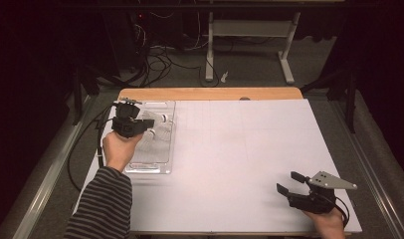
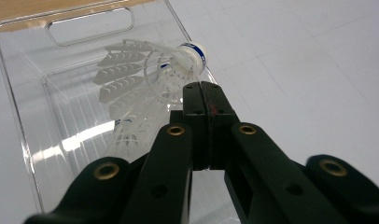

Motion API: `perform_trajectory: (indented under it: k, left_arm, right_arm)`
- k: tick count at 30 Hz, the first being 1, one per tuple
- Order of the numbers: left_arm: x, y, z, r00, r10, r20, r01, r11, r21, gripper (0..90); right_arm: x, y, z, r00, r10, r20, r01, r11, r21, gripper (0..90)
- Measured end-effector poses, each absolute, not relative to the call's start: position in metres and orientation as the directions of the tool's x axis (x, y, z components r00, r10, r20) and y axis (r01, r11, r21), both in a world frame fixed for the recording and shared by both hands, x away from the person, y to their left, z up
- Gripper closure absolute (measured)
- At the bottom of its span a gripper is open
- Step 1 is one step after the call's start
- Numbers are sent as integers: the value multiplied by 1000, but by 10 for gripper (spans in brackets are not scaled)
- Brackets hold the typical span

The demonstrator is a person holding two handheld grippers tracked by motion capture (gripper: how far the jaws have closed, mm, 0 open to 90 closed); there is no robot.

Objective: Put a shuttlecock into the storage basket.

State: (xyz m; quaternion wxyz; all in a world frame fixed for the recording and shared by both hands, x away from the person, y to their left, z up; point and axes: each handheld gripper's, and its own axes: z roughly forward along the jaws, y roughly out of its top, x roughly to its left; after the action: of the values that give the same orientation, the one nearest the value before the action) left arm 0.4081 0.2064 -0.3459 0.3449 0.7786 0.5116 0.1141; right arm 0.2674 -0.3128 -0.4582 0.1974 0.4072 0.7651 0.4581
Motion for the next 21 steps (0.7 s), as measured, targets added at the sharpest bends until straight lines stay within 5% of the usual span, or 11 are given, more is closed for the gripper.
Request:
perform_trajectory:
  k: [21]
  left_arm:
    - [434,203,-356,394,905,-162,746,-212,631,896]
  right_arm:
    - [268,-313,-459,-591,803,74,445,248,860,292]
